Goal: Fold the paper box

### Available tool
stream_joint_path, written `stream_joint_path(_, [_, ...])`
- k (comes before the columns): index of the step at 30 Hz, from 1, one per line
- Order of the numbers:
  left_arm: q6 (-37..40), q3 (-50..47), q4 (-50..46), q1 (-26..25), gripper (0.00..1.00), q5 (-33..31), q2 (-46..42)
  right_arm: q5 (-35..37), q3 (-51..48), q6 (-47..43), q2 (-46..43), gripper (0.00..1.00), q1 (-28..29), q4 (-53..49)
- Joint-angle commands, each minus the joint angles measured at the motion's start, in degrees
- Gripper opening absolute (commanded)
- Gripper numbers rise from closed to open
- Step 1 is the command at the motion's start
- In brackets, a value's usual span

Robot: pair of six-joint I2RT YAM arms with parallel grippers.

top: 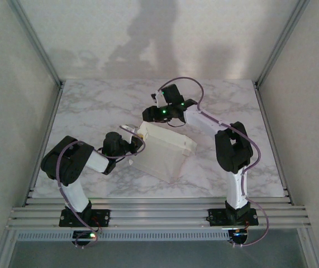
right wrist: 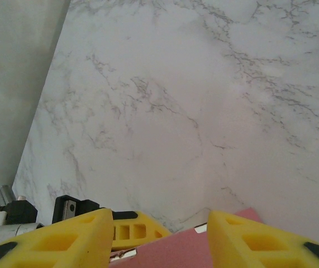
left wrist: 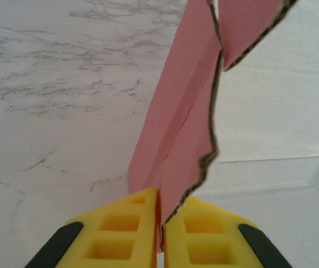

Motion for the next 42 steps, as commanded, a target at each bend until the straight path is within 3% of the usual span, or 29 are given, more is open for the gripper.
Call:
stream_joint_path(1, [0.45,-1.14,-5.15,-0.64,0.11,0.52,1.49,-0.11,-1.18,0.19,0.01,0.48,1.04,1.25])
stream_joint_path(12, [0.41,-1.15,-5.45,-0.66,0.11,0.58,1.35,4.16,-3.13,-0.03,0.14,0.48,3.22,2.52])
stream_joint_path(22, [0.23,-1.06,-5.37,-0.64,0.11,0.79,1.36,5.09,-9.80,3.59,-0.91,0.48,3.47,12.35])
stream_joint_path(31, [0.32,-0.97,-5.53,-0.65,0.11,0.97,0.78,5.84,-15.24,6.11,-3.30,0.38,3.41,18.01])
stream_joint_path(42, [-0.38,0.17,-8.22,-0.50,0.13,1.16,-2.23,5.89,-21.79,6.95,-6.77,0.33,3.39,22.59])
